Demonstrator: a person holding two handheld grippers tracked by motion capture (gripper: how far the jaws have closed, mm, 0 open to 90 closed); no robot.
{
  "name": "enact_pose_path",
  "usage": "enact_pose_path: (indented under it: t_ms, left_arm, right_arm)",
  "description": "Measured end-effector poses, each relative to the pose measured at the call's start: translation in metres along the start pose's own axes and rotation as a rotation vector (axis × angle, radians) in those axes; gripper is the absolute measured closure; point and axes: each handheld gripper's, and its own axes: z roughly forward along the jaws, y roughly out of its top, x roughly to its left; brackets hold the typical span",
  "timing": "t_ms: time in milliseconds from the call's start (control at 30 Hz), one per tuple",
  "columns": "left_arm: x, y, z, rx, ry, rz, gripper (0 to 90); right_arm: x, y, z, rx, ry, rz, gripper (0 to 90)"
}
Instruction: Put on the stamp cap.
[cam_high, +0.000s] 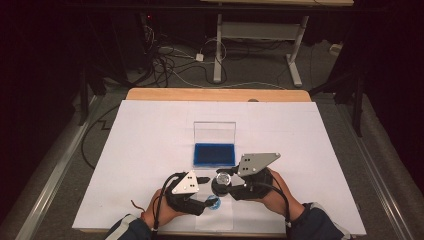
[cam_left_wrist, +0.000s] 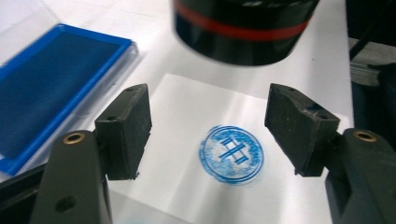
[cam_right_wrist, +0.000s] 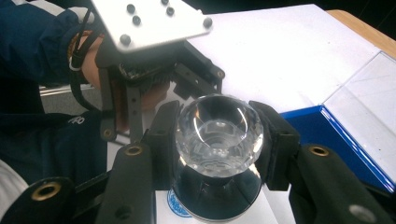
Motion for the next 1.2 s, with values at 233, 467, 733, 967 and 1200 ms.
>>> enact_pose_path:
  t_ms: [233, 467, 733, 967, 1200]
  left_arm:
    - [0.003, -0.002, -0.011, -0.017, 0.068, -0.007, 23.3]
    - [0.006, -0.004, -0.021, -0.024, 0.149, 0.004, 14.7]
    - [0.010, -0.010, -0.033, -0.014, 0.204, 0.029, 14.7]
    - [0.012, -0.015, -0.042, -0.009, 0.226, 0.036, 14.6]
    - [0.016, -0.024, -0.055, -0.004, 0.269, 0.048, 14.4]
  right_arm:
    - [-0.004, 0.000, -0.010, -0.012, -0.035, 0.001, 57.0]
    - [-0.008, 0.000, -0.016, -0.017, -0.059, 0.006, 57.0]
    - [-0.010, -0.002, -0.020, -0.012, -0.088, 0.004, 56.9]
    - [-0.013, -0.003, -0.026, -0.010, -0.109, 0.003, 57.0]
    - [-0.017, -0.005, -0.032, -0.003, -0.141, 0.008, 57.0]
